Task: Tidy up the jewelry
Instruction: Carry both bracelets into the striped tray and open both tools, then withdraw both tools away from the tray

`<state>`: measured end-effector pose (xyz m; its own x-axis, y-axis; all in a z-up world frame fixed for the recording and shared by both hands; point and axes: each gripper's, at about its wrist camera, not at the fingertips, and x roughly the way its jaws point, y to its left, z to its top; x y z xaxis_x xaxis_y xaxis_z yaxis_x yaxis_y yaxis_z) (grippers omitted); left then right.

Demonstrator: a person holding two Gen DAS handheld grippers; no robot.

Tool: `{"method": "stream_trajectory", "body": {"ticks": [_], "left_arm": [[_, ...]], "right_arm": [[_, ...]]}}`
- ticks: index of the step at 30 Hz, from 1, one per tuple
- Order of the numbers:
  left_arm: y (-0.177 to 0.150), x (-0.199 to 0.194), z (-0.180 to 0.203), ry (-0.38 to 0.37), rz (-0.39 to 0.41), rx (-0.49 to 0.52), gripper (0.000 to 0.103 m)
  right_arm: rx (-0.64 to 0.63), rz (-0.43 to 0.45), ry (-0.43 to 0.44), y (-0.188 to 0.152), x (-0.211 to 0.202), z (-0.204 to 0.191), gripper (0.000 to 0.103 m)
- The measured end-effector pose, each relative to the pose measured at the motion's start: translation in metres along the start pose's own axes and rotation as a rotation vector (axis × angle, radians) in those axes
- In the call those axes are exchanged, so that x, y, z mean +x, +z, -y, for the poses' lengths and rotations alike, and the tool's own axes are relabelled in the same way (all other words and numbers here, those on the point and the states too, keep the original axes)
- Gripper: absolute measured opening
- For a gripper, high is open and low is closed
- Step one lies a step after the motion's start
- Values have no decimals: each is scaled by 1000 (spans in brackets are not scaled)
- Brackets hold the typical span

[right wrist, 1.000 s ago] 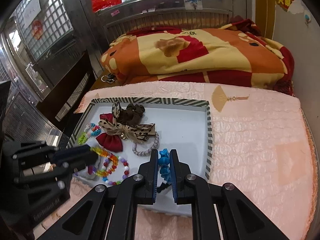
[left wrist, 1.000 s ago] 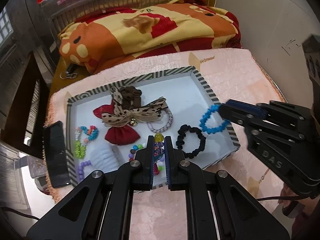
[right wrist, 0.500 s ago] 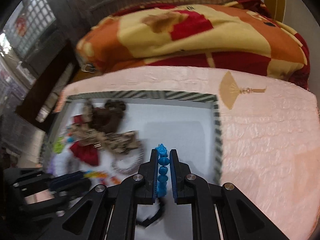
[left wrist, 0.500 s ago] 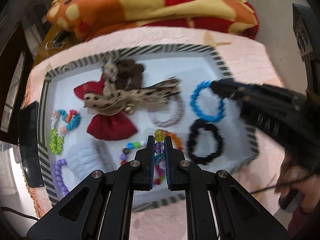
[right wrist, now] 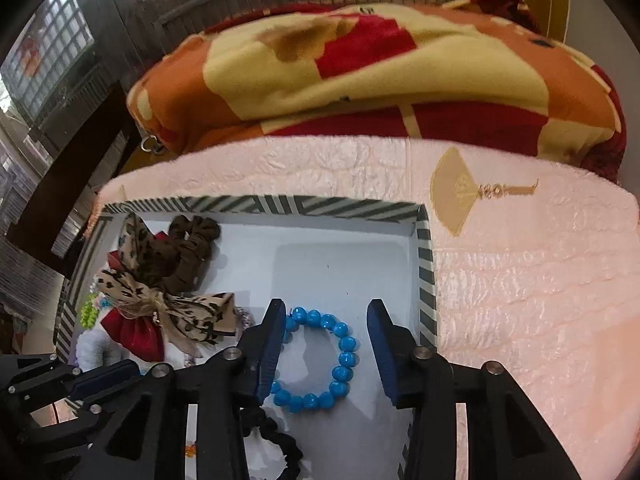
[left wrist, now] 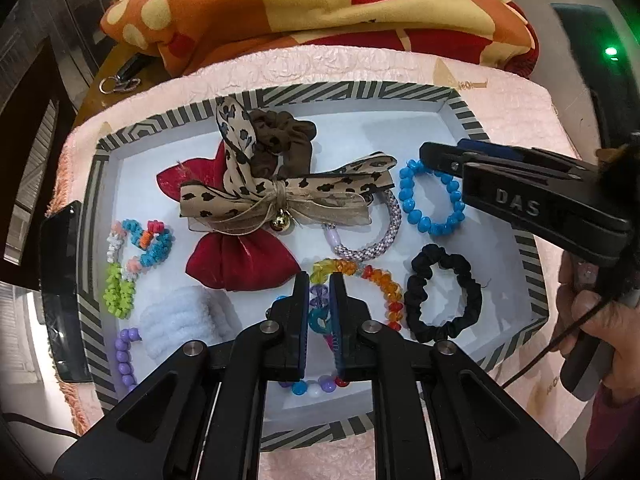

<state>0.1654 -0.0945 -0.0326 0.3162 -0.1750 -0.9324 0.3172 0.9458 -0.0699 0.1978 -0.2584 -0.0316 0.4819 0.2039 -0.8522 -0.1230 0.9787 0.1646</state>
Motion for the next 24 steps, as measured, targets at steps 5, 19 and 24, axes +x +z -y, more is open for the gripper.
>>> {"method": "stream_trajectory", "body": {"ticks": [5, 19, 24], "left_arm": [[-2, -2, 1, 3, 3, 2, 36], [-17, -26, -5, 84, 60, -33, 51], [-29, -40, -9, 108, 89, -43, 51]], "right_arm": [[26, 12, 20, -11, -18, 0, 40], [79, 47, -5, -45, -63, -5, 43], [72, 53, -8, -60, -76, -14, 44]]}}
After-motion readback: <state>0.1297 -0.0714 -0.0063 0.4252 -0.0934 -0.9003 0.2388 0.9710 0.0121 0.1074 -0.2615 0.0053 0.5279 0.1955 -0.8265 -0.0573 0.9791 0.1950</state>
